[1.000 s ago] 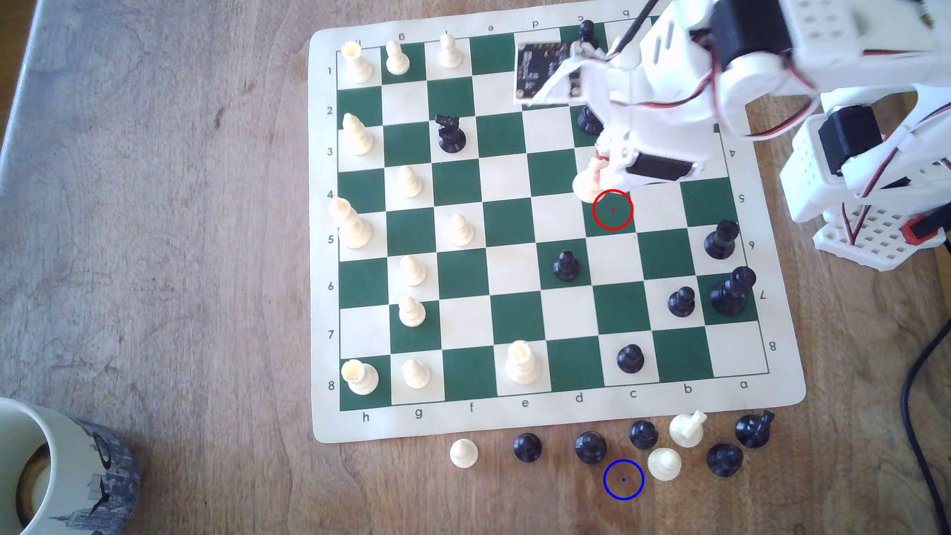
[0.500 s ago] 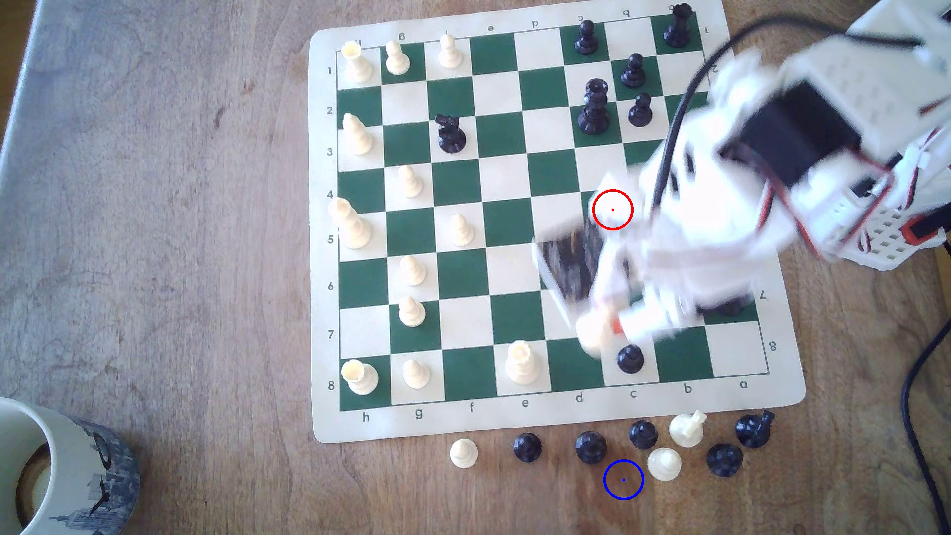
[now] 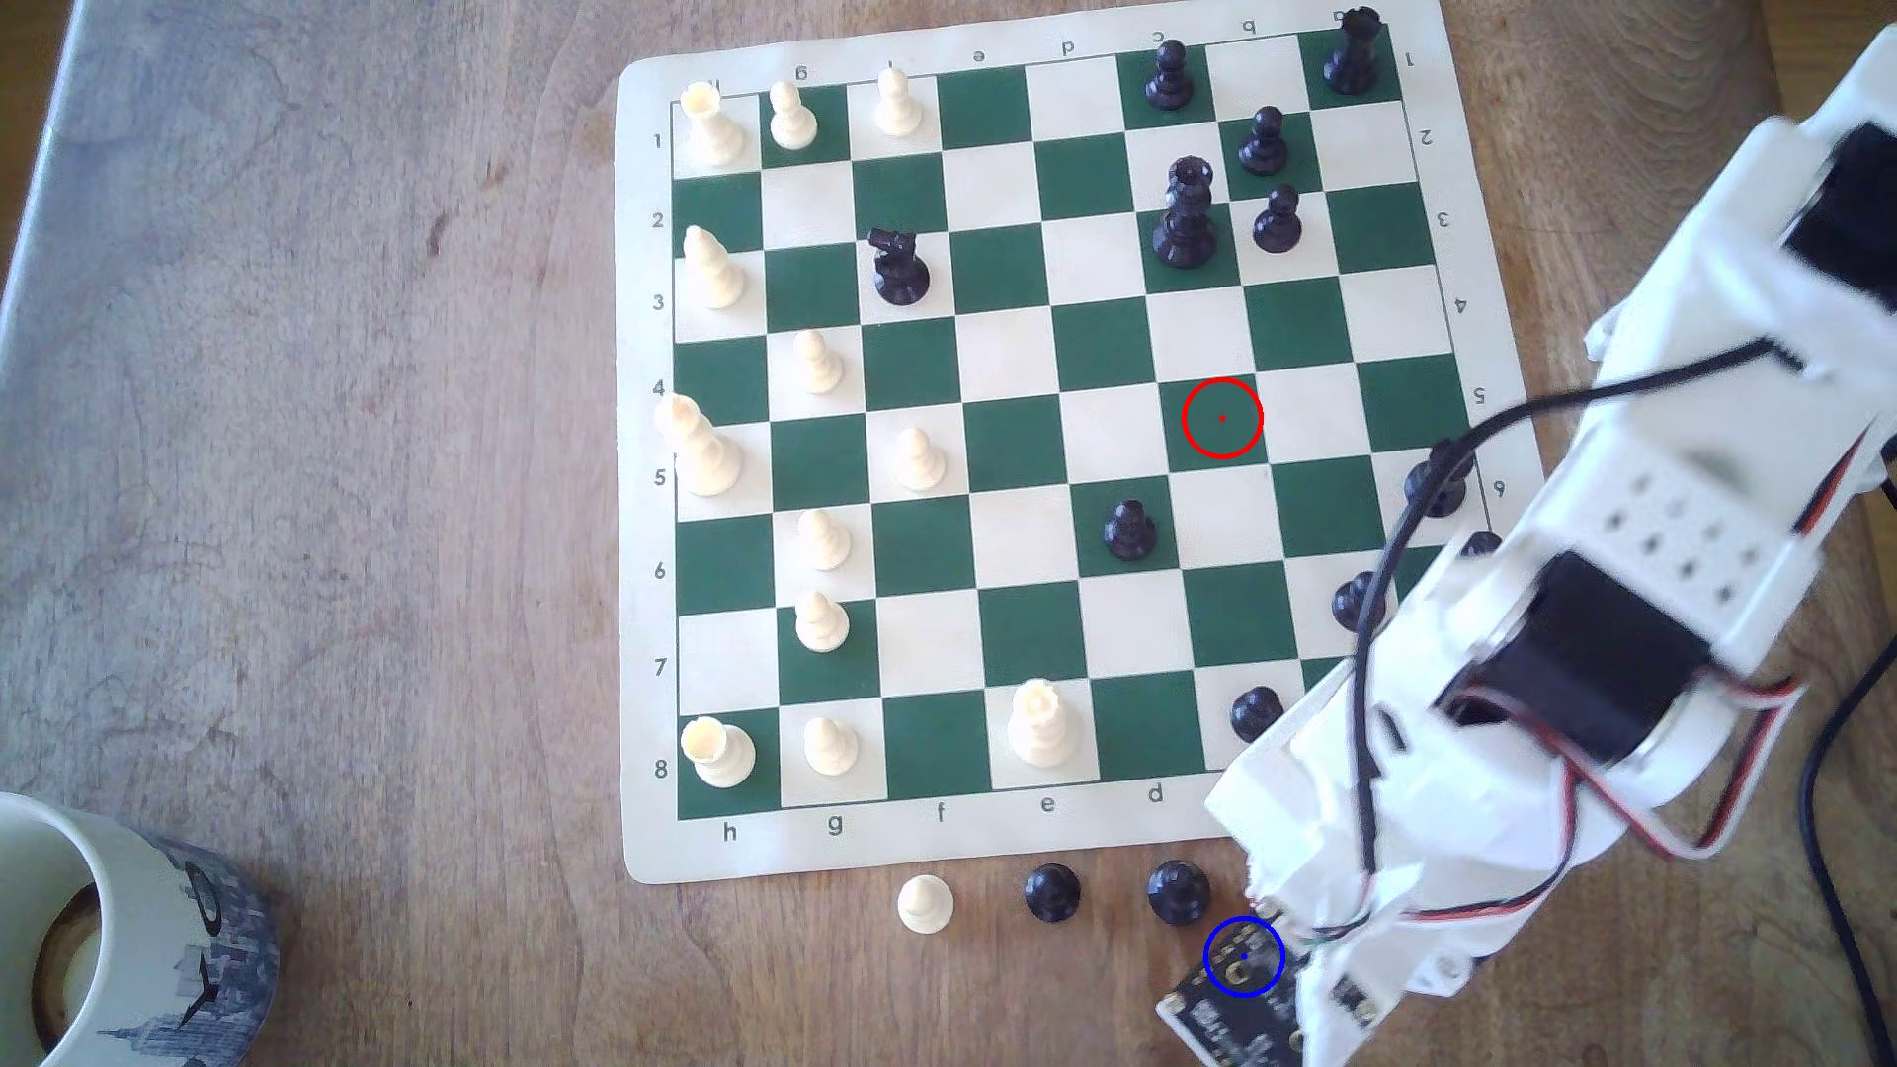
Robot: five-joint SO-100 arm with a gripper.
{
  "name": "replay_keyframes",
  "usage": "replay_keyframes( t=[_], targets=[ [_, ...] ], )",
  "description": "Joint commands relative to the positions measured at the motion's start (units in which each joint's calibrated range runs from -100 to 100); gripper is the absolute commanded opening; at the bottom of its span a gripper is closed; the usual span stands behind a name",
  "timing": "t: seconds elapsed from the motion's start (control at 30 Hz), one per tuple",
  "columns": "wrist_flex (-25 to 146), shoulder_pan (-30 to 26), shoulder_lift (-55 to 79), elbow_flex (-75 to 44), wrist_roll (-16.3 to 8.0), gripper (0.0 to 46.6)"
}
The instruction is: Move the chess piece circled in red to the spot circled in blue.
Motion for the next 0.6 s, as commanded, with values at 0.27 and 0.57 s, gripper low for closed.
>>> replay_keyframes(
  t=[0.27,0.57],
  targets=[
    [-2.37,0.21,8.45,-3.68,-0.24,0.3],
    [-3.93,0.53,11.5,-4.22,0.1,0.4]
  ],
)
